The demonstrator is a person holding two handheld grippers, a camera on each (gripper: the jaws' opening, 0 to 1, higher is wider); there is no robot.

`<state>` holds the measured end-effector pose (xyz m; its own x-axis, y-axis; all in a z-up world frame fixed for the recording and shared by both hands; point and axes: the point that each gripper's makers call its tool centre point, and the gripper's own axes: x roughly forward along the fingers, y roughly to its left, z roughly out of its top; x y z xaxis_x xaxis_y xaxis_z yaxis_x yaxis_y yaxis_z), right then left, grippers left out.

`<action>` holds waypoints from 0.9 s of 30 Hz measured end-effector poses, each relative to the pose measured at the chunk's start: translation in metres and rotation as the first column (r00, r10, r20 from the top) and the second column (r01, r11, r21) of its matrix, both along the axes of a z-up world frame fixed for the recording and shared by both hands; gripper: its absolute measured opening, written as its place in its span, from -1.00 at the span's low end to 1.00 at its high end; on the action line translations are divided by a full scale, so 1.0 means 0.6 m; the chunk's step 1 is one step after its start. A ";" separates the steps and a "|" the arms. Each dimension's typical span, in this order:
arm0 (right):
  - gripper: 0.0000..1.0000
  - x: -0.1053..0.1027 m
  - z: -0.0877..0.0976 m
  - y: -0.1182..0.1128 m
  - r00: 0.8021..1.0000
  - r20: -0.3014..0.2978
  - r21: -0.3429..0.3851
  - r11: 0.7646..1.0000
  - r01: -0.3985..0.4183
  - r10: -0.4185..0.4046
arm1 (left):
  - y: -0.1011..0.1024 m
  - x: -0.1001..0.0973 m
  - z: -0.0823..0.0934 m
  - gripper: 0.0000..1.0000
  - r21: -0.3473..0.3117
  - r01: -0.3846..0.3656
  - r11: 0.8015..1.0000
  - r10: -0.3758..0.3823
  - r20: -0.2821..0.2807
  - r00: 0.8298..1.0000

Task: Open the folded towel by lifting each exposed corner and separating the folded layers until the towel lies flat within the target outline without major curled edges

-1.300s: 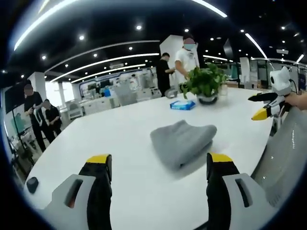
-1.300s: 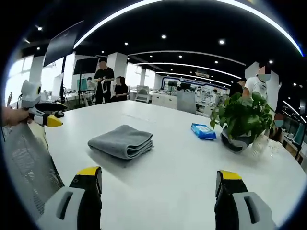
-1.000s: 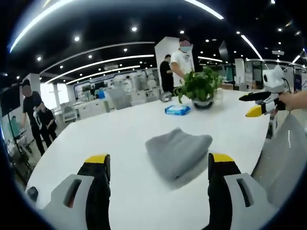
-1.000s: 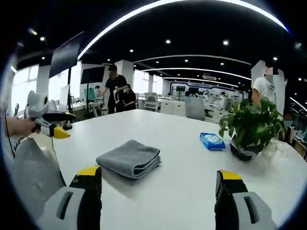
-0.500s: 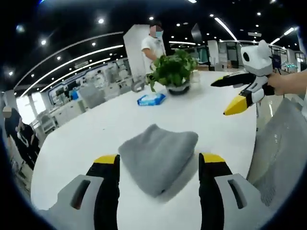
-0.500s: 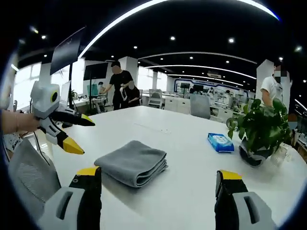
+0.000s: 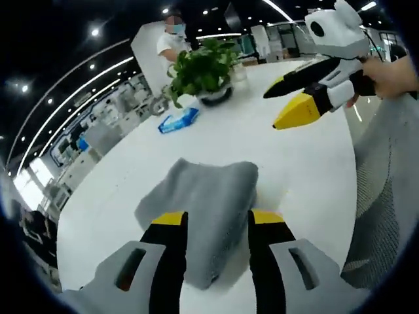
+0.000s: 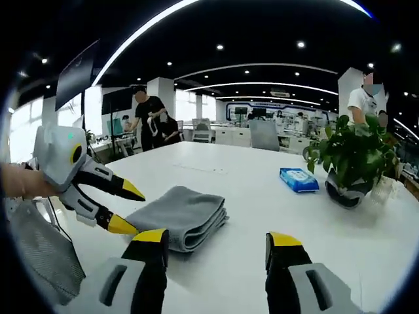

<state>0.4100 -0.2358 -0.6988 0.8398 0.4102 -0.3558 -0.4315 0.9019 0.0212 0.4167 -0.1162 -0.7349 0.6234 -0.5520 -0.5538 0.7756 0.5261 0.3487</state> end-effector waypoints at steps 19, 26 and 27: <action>-0.19 -0.008 -0.012 0.005 0.999 -0.032 -0.025 1.000 -0.020 0.019 | -0.098 0.014 -0.041 -0.75 0.094 0.092 0.991 -0.094 0.020 0.995; -0.33 -0.010 -0.017 0.004 0.998 -0.059 0.008 1.000 -0.016 0.017 | -0.084 0.023 -0.009 -0.89 -0.056 -0.012 0.998 0.009 -0.045 0.999; -0.35 -0.011 -0.019 0.005 0.997 -0.069 0.016 1.000 -0.018 0.019 | -0.082 0.023 -0.005 -0.89 -0.080 -0.030 0.996 0.024 -0.067 0.997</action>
